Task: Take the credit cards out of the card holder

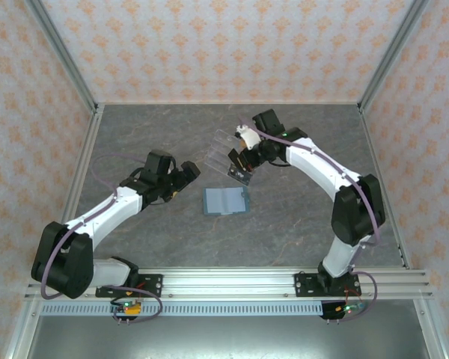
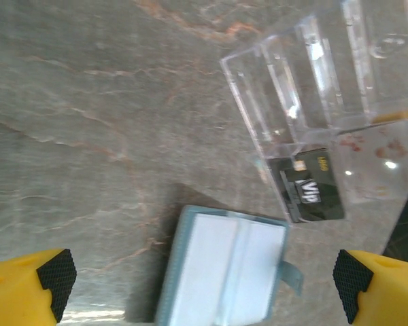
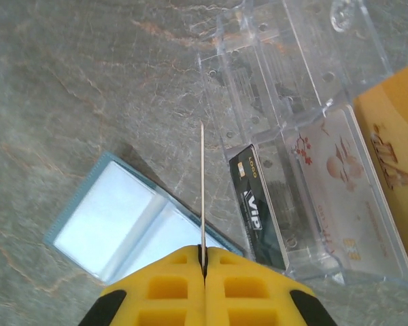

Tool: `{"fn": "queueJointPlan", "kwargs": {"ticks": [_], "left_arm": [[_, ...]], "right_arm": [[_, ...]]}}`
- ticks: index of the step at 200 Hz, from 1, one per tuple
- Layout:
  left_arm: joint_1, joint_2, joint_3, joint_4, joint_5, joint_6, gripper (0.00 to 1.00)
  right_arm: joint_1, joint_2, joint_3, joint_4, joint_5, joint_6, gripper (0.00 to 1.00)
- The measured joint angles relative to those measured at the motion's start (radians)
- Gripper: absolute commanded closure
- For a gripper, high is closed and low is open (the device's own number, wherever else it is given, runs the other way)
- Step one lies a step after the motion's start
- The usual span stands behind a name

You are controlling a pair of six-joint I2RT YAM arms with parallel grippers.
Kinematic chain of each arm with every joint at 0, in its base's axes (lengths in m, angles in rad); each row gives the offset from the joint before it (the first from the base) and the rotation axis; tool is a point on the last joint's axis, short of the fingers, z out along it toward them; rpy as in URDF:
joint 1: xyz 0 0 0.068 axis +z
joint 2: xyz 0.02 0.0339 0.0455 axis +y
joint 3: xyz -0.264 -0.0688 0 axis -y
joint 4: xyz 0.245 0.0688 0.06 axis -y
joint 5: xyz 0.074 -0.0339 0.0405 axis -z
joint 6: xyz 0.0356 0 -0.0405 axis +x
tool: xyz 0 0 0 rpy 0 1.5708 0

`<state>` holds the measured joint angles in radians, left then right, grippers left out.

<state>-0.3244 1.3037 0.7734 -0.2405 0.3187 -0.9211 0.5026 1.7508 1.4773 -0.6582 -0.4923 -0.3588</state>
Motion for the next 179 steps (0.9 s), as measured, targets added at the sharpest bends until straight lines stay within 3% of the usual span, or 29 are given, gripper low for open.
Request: {"fn": "queueJointPlan", "kwargs": {"ticks": [84, 179], "left_arm": [[0.006, 0.006, 0.014, -0.091, -0.035, 0.034, 0.00], [0.006, 0.010, 0.019, -0.093, -0.031, 0.049, 0.00]], "right_arm": [[0.032, 0.172, 0.132, -0.123, 0.130, -0.205, 1.00], [0.032, 0.238, 0.183, -0.176, 0.164, -0.265, 1.00]]}}
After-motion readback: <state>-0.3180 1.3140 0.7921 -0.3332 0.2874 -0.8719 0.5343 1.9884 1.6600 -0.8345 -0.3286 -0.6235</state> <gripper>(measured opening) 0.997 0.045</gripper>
